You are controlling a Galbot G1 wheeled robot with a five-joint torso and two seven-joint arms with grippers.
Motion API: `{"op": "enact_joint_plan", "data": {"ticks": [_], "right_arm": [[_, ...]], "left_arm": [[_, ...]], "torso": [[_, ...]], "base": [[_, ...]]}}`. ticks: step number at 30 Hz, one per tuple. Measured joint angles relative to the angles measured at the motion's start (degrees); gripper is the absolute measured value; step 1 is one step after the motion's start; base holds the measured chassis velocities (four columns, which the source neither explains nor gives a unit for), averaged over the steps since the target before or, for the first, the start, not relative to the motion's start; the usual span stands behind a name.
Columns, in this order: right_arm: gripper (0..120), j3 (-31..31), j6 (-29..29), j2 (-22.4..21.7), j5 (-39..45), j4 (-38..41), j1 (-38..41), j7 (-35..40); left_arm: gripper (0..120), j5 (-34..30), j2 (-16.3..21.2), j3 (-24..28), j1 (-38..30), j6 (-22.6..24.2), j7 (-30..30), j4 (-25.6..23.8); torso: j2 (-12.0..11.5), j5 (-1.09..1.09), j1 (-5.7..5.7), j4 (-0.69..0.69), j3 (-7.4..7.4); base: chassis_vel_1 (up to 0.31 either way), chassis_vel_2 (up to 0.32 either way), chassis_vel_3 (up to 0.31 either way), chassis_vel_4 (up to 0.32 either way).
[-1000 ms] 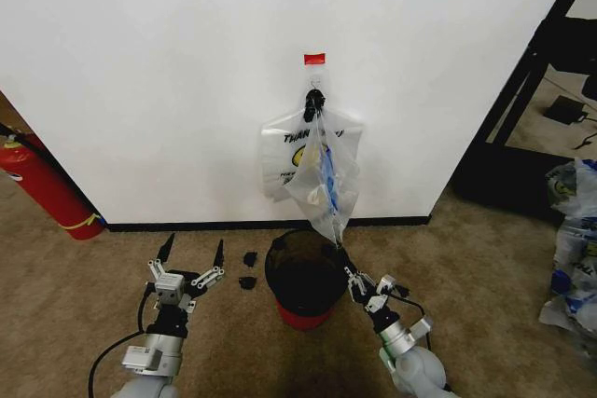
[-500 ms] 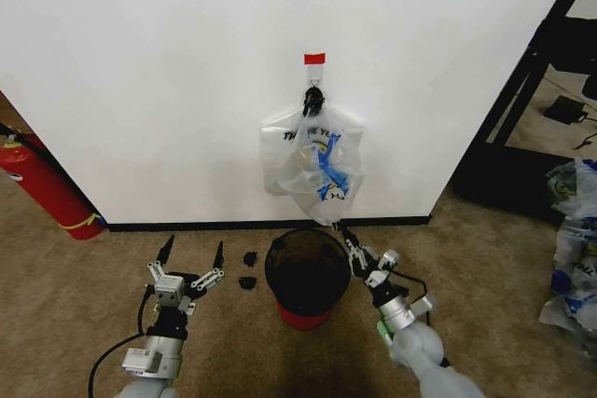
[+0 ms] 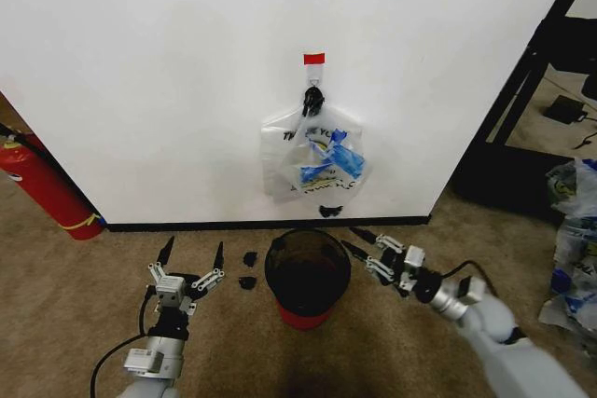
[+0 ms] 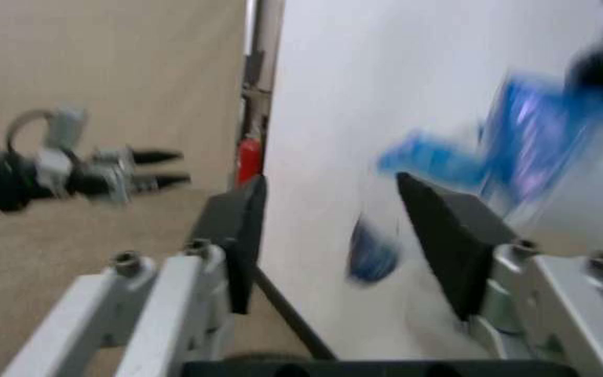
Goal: Pick up the garbage bag from the wall and place it over the trash bin.
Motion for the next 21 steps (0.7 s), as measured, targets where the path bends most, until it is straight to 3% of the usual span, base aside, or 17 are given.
{"op": "enact_joint_plan", "data": {"ticks": [4,8,10,12,21], "right_arm": [[65,0.28,-1.67,-3.01,2.15,3.46,1.87,1.76],[84,-3.63,-3.32,-5.5,1.29,4.02,7.85,14.38],[86,-4.95,-3.75,-5.87,1.08,3.4,9.24,16.25],[96,-8.23,-4.65,-6.58,1.08,1.48,12.76,19.03],[100,-18.92,-6.67,-7.24,1.75,-3.69,24.99,19.03]], "left_arm": [[100,0.0,0.0,-0.18,-0.13,0.0,-0.03,0.03],[100,0.38,-0.22,-0.05,-0.39,0.02,-0.06,0.24],[100,0.46,-0.25,0.0,-0.4,0.02,-0.06,0.28],[100,0.62,-0.32,0.06,-0.48,0.04,-0.06,0.4],[100,0.63,-0.1,-0.3,-0.71,0.05,-0.16,1.01]], "torso": [[0.0,0.01,0.0,0.0,0.0],[0.0,0.01,0.0,0.02,0.0],[0.0,0.0,0.0,0.01,0.0],[0.0,0.03,0.0,0.01,0.0],[0.0,0.02,0.0,0.01,0.01]], "base": [[0.0,0.0,0.0,0.0],[0.0,0.0,0.0,0.0],[0.0,0.0,0.0,0.0],[0.0,0.0,0.0,0.0],[0.0,0.0,0.0,0.0]]}}
